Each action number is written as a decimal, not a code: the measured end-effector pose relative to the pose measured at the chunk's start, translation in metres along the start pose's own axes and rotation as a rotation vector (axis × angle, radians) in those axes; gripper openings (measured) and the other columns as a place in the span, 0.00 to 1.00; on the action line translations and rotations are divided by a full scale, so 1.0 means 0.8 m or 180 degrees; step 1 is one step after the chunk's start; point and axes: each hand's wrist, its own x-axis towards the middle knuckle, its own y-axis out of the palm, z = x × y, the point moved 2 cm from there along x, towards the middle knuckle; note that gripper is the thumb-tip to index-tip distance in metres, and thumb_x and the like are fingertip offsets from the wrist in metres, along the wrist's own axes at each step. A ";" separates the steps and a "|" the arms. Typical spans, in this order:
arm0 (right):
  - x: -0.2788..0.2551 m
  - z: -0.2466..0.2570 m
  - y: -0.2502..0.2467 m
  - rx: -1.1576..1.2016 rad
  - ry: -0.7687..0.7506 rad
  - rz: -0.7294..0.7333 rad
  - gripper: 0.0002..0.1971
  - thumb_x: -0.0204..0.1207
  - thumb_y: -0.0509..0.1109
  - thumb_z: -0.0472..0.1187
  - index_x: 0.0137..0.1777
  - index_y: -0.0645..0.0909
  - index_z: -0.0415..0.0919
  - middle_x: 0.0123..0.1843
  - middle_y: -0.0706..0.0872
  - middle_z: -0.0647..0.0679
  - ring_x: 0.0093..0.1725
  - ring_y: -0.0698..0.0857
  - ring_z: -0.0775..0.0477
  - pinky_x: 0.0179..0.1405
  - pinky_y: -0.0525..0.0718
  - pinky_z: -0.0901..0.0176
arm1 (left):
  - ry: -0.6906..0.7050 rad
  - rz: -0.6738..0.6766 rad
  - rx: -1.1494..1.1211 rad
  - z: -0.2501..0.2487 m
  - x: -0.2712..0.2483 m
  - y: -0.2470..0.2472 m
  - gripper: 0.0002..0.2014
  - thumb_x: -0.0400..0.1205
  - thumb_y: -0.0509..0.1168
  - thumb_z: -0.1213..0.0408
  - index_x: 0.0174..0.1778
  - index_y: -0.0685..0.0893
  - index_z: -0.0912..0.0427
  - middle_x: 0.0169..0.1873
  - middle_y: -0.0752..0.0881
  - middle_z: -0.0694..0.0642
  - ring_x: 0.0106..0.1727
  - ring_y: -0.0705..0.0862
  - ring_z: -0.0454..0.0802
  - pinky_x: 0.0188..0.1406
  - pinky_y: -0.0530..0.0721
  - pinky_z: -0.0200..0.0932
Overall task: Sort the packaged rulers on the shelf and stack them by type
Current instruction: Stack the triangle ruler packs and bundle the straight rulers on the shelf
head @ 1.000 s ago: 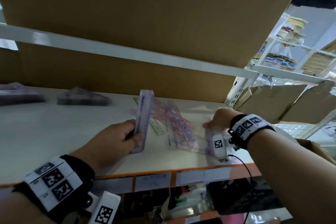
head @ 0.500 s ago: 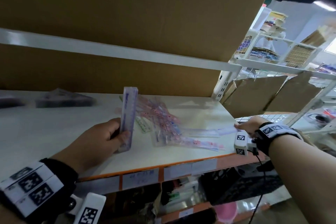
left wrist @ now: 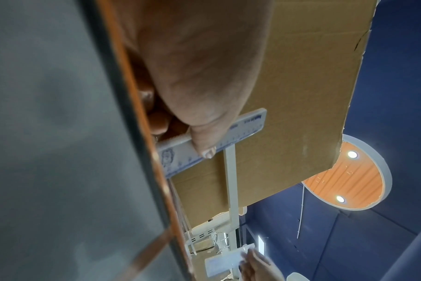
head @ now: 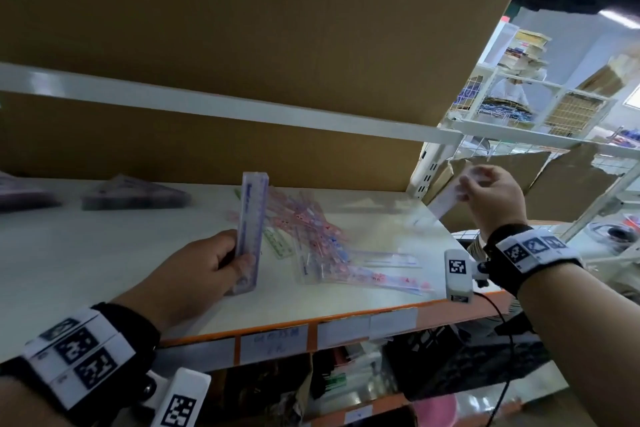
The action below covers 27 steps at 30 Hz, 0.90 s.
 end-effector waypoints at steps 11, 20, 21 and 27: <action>-0.122 0.171 0.059 0.0131 -0.1439 0.1270 0.03 0.75 0.75 0.49 0.48 0.87 0.58 0.36 0.90 0.59 0.35 0.89 0.57 0.42 0.87 0.58 | -0.0068 -0.0012 0.0058 -0.005 -0.001 -0.001 0.09 0.85 0.61 0.44 0.53 0.81 0.42 0.43 0.89 0.42 0.43 0.86 0.38 0.48 0.87 0.49; -0.168 0.231 0.072 -0.1217 -0.2199 0.2300 0.04 0.75 0.73 0.52 0.39 0.86 0.62 0.32 0.87 0.66 0.30 0.84 0.66 0.35 0.84 0.61 | -0.0019 0.0047 0.0036 -0.004 -0.001 -0.002 0.07 0.86 0.61 0.46 0.49 0.81 0.41 0.39 0.88 0.45 0.36 0.85 0.38 0.34 0.82 0.37; -0.164 0.230 0.072 -0.1069 -0.2163 0.2168 0.05 0.73 0.75 0.53 0.37 0.86 0.64 0.31 0.87 0.64 0.30 0.83 0.64 0.33 0.82 0.61 | 0.0008 0.0025 0.0004 -0.005 -0.002 -0.002 0.06 0.86 0.62 0.47 0.46 0.81 0.41 0.36 0.87 0.44 0.34 0.84 0.38 0.31 0.81 0.36; -0.187 0.176 0.110 0.0498 -0.0854 0.2198 0.14 0.72 0.74 0.58 0.37 0.88 0.47 0.21 0.75 0.56 0.22 0.69 0.54 0.24 0.68 0.60 | 0.0033 -0.0074 -0.0026 -0.003 -0.002 -0.004 0.09 0.85 0.61 0.45 0.46 0.80 0.44 0.37 0.87 0.47 0.36 0.85 0.40 0.34 0.82 0.39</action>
